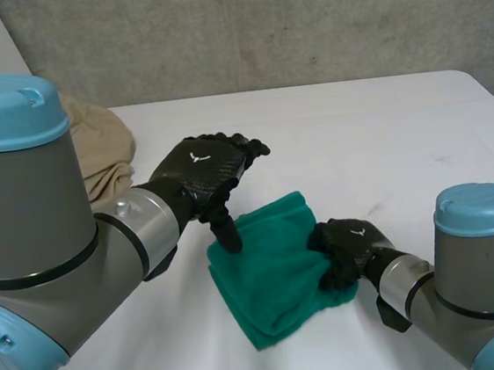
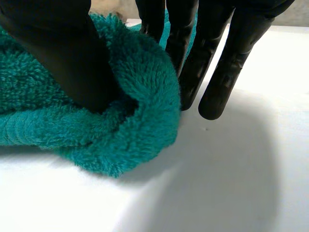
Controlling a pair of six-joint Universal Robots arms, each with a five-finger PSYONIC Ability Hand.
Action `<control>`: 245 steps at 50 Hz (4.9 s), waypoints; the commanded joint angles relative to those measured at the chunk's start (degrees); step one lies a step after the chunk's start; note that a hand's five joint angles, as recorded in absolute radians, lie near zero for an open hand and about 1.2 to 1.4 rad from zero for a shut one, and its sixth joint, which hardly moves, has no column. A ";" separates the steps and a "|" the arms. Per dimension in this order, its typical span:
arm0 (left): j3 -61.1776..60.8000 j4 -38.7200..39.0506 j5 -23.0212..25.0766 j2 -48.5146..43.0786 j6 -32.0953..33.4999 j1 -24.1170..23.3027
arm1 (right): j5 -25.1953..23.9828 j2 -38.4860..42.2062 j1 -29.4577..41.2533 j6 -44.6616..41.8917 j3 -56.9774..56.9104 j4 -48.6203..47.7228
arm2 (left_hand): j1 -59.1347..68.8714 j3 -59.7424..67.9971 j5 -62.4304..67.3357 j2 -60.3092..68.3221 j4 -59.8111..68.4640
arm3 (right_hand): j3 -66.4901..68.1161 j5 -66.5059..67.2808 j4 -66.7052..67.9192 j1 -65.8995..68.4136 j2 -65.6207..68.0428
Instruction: Fold the laundry.
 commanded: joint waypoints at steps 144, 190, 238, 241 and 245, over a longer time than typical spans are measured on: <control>21.71 26.20 -1.38 -33.76 31.66 32.43 | 4.77 -14.93 -3.26 -37.61 -7.81 5.61 | 70.95 68.21 67.72 68.52 68.59 | -51.60 -48.95 -53.85 -37.68 -50.97; -16.80 11.79 -0.51 2.47 2.37 7.12 | 4.59 -20.39 -8.98 -36.82 -7.45 19.49 | 2.17 -0.57 -1.05 -0.26 -0.19 | -51.60 -48.95 -53.85 -37.68 -50.97; -0.47 25.58 -22.56 -8.70 12.92 12.48 | -4.20 -29.35 -8.89 -41.83 1.78 27.23 | 70.95 68.21 67.72 68.52 68.59 | -51.60 -48.95 -53.85 -37.68 -50.97; 2.42 27.07 -22.22 -5.62 13.00 12.39 | -4.11 -29.27 -8.98 -41.83 1.69 27.14 | 70.95 68.21 67.72 68.52 68.59 | -51.60 -48.95 -53.85 -37.68 -50.97; 6.90 27.69 -20.64 -4.47 12.83 10.29 | -3.94 -29.09 -9.15 -41.57 1.34 26.53 | 70.95 68.21 67.72 68.52 68.59 | -51.60 -48.95 -53.85 -37.68 -50.97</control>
